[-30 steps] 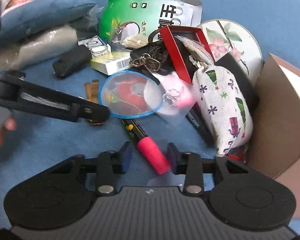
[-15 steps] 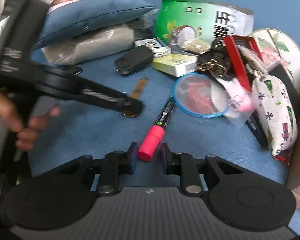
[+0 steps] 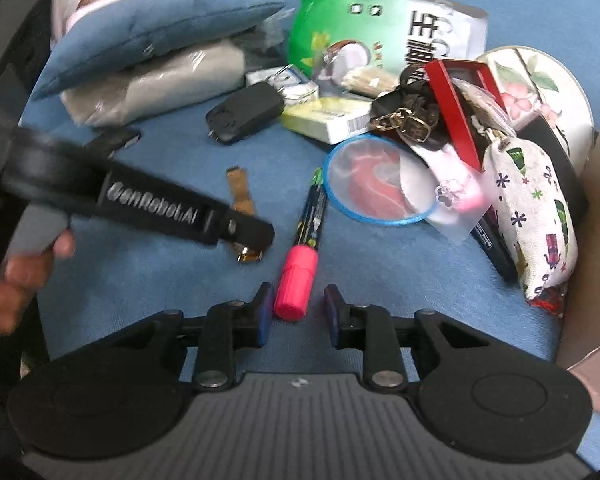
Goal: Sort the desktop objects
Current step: 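Grasp the gold-strap watch with the left tool while the right tool grasps the pink highlighter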
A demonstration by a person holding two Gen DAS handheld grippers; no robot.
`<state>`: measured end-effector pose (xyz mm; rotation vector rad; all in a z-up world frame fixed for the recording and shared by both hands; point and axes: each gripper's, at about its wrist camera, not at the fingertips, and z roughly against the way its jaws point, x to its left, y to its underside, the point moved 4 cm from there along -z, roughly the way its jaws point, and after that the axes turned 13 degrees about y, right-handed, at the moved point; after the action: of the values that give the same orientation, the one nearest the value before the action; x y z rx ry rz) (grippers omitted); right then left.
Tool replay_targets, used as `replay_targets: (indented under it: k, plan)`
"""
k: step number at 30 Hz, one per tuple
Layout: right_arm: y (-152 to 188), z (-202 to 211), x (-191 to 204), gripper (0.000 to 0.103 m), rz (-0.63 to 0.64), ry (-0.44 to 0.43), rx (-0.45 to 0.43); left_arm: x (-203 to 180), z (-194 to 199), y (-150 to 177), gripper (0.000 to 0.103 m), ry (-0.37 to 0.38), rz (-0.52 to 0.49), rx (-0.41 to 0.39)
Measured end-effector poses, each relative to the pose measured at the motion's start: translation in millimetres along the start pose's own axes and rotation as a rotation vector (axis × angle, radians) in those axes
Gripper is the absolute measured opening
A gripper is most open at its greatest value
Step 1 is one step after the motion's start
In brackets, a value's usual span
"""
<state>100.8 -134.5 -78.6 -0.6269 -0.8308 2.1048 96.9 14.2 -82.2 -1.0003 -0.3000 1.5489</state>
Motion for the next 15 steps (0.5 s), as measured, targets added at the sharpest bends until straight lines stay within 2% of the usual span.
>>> replay_targets:
  k: [2,4,5,6,7,8,13,14,15]
  plan:
    - [1,3,-1,0.026,0.015,-0.019,0.005,7,2,-2,0.044,-0.013,0.029,-0.012]
    - [2,2,-5,0.027,-0.023,-0.031,0.006,10,2,-3,0.049,0.0,0.055,-0.016]
    - [2,1,-5,0.027,-0.036,-0.031,-0.001,9,1,-4,0.056,0.007,0.057,-0.018]
    - [2,0,-5,0.03,-0.042,-0.026,-0.01,7,0,-5,0.062,0.009,0.051,-0.018]
    - [2,-1,-4,0.042,-0.044,-0.013,-0.023,4,-3,-6,0.064,0.005,0.035,-0.017]
    - [2,-2,-4,0.048,-0.045,0.0,-0.029,2,-6,-7,0.066,-0.003,0.019,-0.018]
    - [0,-13,-6,0.05,-0.095,0.035,-0.067,-2,-20,-8,0.061,-0.053,-0.052,-0.025]
    - [0,-15,-8,0.05,-0.11,0.041,-0.065,-4,-21,-7,0.056,-0.067,-0.077,-0.024]
    - [-1,-16,-9,0.048,-0.116,0.038,-0.06,-4,-21,-6,0.047,-0.083,-0.111,-0.022]
